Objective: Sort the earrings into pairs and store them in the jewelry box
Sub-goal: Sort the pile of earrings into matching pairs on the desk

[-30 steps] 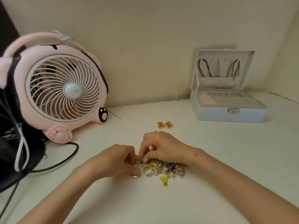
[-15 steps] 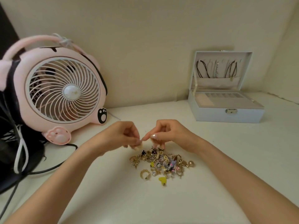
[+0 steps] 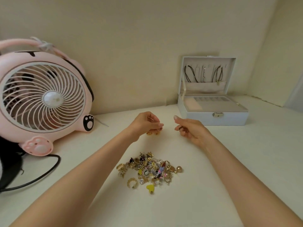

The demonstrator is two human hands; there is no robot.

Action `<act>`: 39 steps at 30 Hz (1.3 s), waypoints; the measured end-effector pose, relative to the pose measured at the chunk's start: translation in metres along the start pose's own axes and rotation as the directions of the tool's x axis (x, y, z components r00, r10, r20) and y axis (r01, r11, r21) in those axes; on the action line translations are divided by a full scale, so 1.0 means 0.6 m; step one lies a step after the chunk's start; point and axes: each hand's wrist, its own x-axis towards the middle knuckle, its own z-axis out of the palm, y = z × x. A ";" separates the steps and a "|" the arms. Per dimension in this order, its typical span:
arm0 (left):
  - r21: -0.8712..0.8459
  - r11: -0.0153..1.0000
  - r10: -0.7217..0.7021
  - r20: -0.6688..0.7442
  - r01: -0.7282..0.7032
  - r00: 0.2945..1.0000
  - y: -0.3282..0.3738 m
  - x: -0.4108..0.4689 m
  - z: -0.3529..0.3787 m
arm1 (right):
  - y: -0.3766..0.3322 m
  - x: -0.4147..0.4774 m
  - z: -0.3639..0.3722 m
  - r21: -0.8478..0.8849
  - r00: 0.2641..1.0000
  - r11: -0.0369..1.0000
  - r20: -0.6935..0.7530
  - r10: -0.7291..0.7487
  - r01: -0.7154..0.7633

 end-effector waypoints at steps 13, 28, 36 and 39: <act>0.580 0.811 0.085 0.012 -0.076 0.996 -0.016 0.095 0.065 | 0.019 0.024 -0.029 -0.281 0.996 0.956 0.002 -0.085 0.082; 0.540 0.834 0.094 0.066 -0.115 0.993 -0.045 0.111 0.051 | 0.043 0.052 -0.036 -0.525 0.948 0.805 0.008 -0.318 0.275; 0.523 0.846 0.098 0.043 -0.106 0.994 -0.058 0.106 0.032 | 0.060 0.063 -0.014 -0.689 0.920 0.648 0.073 -0.386 0.326; 0.494 0.863 0.099 0.042 -0.107 0.994 -0.058 0.104 0.033 | 0.061 0.064 -0.014 -0.718 0.913 0.613 0.077 -0.400 0.329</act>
